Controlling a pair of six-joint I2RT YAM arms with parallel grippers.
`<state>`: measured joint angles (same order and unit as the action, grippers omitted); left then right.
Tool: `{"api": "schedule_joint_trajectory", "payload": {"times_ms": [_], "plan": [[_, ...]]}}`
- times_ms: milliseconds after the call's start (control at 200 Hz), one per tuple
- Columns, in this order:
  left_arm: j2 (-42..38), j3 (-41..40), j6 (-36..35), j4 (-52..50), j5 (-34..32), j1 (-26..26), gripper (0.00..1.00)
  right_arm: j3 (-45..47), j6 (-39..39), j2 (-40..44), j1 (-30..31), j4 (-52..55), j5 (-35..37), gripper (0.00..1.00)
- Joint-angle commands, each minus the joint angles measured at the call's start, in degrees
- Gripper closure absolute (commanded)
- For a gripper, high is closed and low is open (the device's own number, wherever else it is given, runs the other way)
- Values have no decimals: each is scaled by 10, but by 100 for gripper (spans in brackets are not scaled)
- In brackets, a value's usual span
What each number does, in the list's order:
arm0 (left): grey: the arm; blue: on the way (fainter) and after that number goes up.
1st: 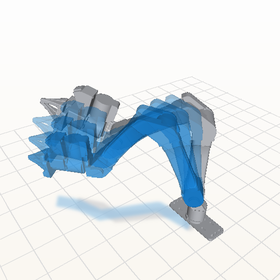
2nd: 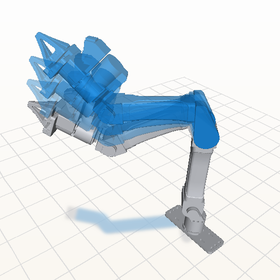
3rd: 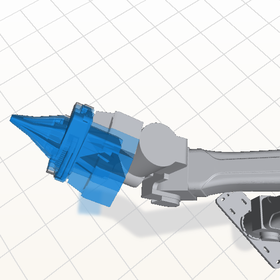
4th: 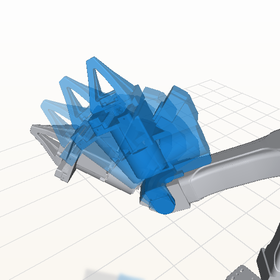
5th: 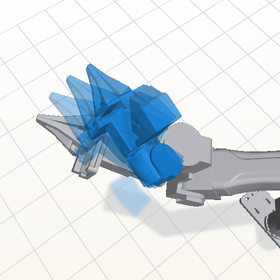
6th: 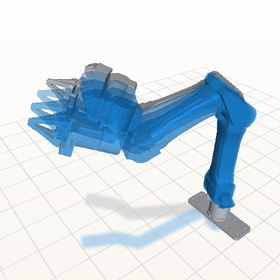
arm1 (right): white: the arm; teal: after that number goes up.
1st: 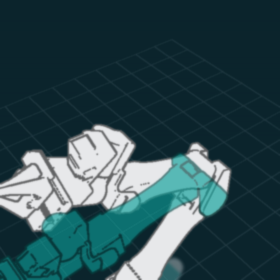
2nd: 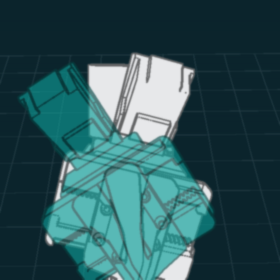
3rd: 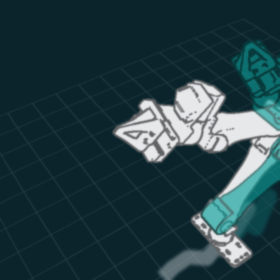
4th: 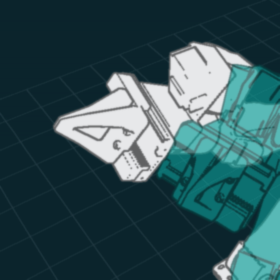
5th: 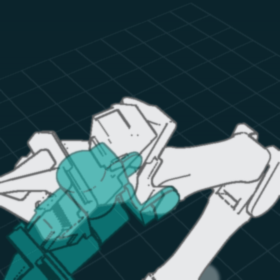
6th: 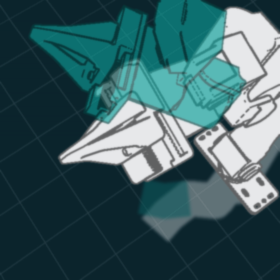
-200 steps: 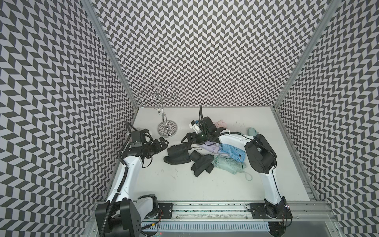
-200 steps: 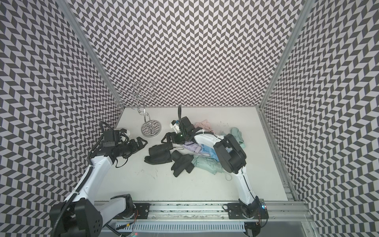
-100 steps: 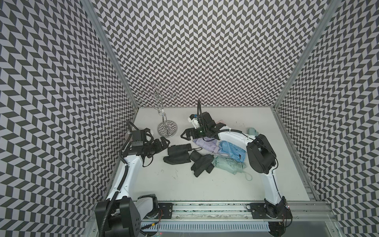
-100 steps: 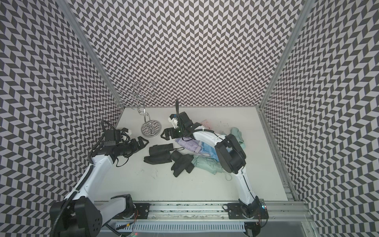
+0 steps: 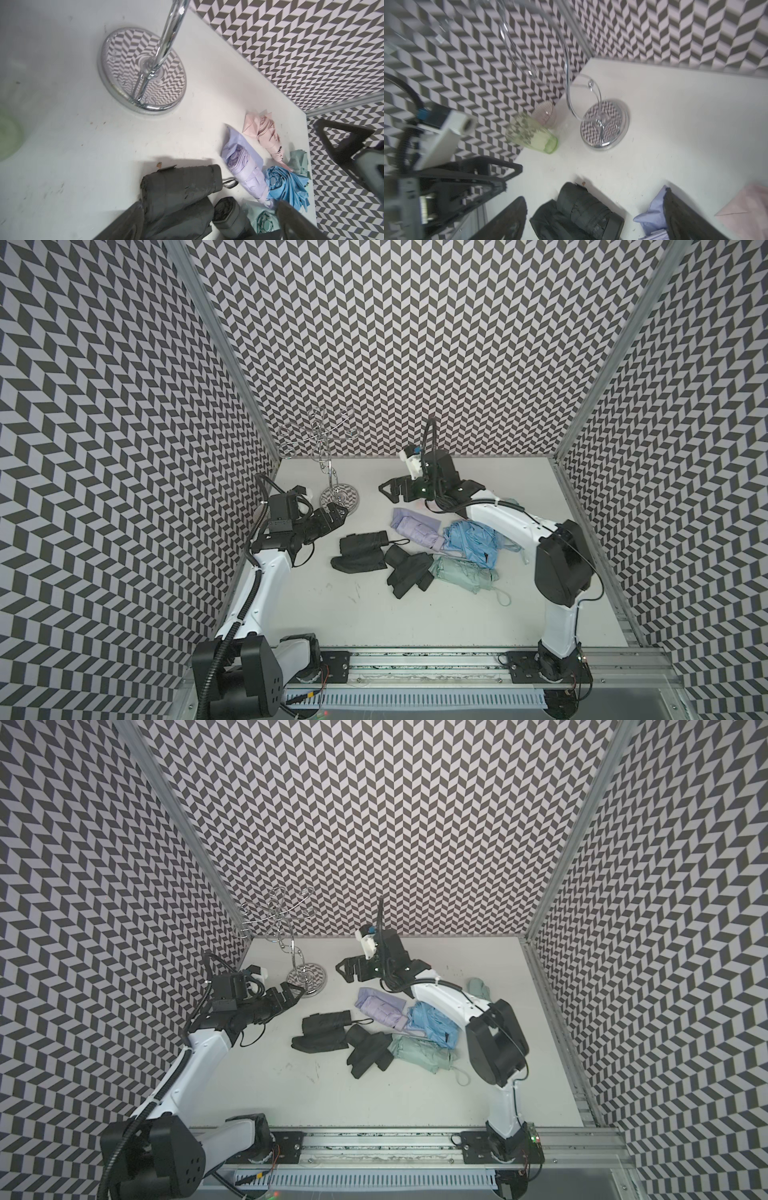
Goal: Take umbrellas out of sleeves
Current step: Reset both arms
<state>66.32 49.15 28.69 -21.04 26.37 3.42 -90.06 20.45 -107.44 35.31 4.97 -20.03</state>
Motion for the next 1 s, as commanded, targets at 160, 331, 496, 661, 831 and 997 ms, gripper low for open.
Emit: {"api": "schedule_joint_trajectory", "payload": {"times_ms": [160,331,496,661,831,997], "plan": [[-34,-24,-34,340,-316,-172,1,161,-2,160,-78,-166,9,0],[6,-13,-151,361,-455,-204,0,303,-99,255,-122,-230,117,0],[19,-76,-226,446,-512,-187,0,409,-102,302,-242,-236,141,0],[28,-192,-212,595,-561,-193,0,458,-182,294,-330,-198,145,0],[66,-245,-179,610,-560,-182,1,559,-241,270,-354,-330,145,0],[74,-234,-187,583,-508,-124,0,594,-240,214,-372,-448,110,1]]}}
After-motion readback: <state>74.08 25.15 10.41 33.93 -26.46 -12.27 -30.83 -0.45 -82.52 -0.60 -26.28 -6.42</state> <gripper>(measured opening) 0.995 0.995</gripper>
